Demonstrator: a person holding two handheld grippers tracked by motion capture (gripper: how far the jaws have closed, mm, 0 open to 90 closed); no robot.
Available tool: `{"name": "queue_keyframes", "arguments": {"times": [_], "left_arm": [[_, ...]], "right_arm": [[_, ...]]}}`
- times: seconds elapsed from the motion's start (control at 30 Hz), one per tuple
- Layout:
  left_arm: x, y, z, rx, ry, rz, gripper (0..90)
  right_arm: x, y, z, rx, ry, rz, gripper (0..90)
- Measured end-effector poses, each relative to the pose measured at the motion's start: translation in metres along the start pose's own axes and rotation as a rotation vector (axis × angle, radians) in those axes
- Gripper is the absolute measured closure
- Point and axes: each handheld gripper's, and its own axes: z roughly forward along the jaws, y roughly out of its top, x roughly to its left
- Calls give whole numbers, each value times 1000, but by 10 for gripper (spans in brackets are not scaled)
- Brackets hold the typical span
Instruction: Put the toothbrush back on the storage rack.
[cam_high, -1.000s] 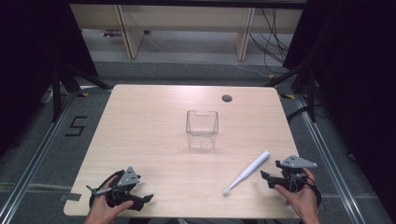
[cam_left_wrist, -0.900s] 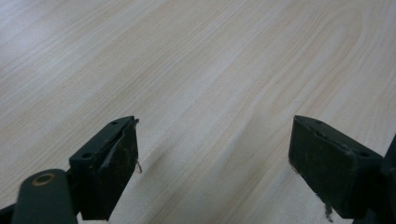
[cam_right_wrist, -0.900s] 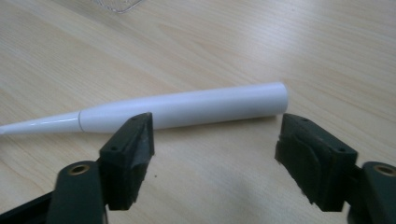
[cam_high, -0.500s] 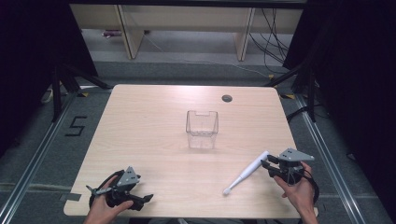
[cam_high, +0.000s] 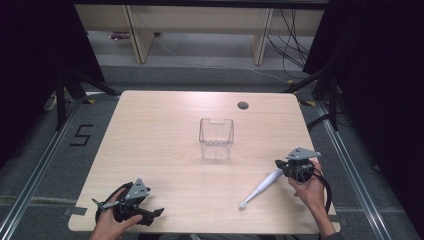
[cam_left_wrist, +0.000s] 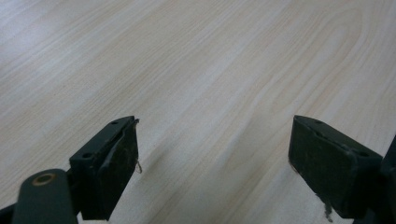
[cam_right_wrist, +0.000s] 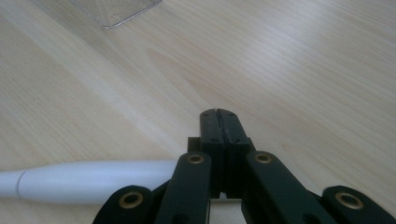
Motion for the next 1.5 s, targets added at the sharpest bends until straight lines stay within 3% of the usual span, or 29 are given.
{"name": "queue_keyframes", "arguments": {"times": [0.07, 0.13, 0.47, 0.5, 0.57, 0.6, 0.63, 0.67, 0.97, 1.03, 1.13, 1.27, 1.33, 1.5], "left_arm": [[0, 0, 0, -1, 0, -1, 156], [0, 0, 0, -1, -1, 1, 156], [0, 0, 1, 3, -4, 2, 156], [0, 0, 1, 3, -4, 2, 156], [0, 0, 1, 3, -4, 1, 156], [0, 0, 1, 2, -5, 1, 156], [0, 0, 1, 3, -5, 5, 156], [0, 0, 1, 3, -4, 6, 156], [0, 0, 0, 2, -5, 6, 156], [0, -1, 0, 0, -3, -3, 156], [0, -1, 0, 1, -2, -3, 156], [0, -1, 0, 0, -3, -2, 156], [0, -1, 0, -2, -2, -4, 156], [0, -1, 1, 3, -4, 1, 156]], "right_arm": [[-3, 2, 2, 0, -3, -26, 900], [-5, 5, 8, 10, -9, 3, 900], [-11, 6, 17, 75, -6, 8, 900], [-12, 5, 18, 63, -12, 11, 900], [-13, 4, 17, 80, -7, 35, 900], [-15, 3, 18, 80, -11, 13, 900], [-13, 3, 17, 89, -10, 41, 900], [-14, 2, 18, 84, -9, 18, 900], [-14, 0, 18, 99, -5, 33, 900], [-15, -1, 17, 104, -9, 9, 900], [-14, -2, 16, 112, 1, 39, 900], [-15, -4, 14, 111, -1, 16, 900], [-13, -5, 12, 124, 2, 39, 900], [-14, -9, 8, 123, 5, 33, 900]]}}
